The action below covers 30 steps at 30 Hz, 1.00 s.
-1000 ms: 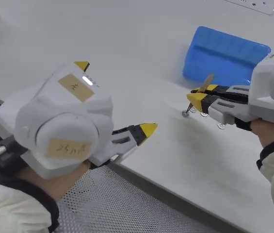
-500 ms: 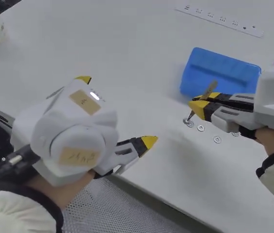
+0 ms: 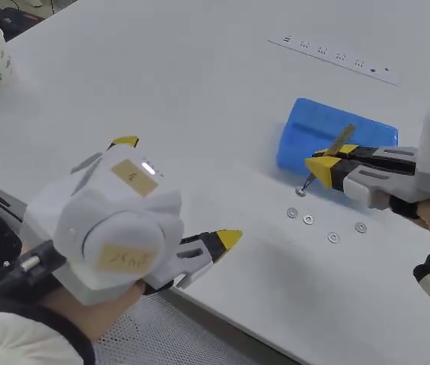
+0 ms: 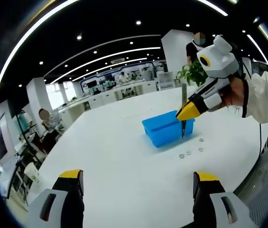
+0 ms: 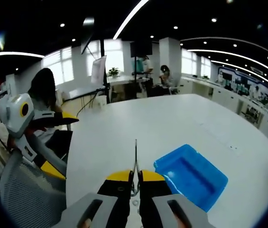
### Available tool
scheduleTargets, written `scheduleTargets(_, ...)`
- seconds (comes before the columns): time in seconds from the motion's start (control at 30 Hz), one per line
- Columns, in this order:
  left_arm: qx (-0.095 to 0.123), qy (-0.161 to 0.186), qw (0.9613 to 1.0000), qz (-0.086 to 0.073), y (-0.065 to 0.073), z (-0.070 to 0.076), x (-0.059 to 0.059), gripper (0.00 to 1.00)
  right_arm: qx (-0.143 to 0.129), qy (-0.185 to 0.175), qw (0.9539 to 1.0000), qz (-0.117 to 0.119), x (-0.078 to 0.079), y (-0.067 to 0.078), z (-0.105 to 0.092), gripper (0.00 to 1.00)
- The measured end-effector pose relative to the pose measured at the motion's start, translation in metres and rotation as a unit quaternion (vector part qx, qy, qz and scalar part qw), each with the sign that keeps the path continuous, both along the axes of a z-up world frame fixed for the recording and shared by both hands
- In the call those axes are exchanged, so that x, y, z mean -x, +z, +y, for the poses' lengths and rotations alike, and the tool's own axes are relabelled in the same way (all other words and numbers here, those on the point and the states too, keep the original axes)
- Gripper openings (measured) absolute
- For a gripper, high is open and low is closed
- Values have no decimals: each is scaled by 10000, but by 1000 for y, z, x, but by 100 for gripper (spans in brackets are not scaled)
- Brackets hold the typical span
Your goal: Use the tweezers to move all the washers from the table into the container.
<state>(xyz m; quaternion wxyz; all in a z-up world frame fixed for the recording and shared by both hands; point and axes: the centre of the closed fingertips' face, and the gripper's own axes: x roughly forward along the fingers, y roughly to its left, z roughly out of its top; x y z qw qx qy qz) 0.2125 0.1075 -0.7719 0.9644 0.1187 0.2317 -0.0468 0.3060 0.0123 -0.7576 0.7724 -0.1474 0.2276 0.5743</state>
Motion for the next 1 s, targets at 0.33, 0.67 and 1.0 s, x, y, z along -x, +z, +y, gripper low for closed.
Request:
scheduleTargets(0.33,-55,14,10000,47,-2,1,0,98,-96,-216,9997,-102,-22,12,-1,1)
scheduleTargets(0.67,-47,44,10000,-71,2,3,-1,99,-156,-387,9991,-117,-43,10,3,1)
scheduleTargets(1.0,-97,-33,9999,75,-3,0,0,99,-226,-608,9977,-174,-69,2,12,1)
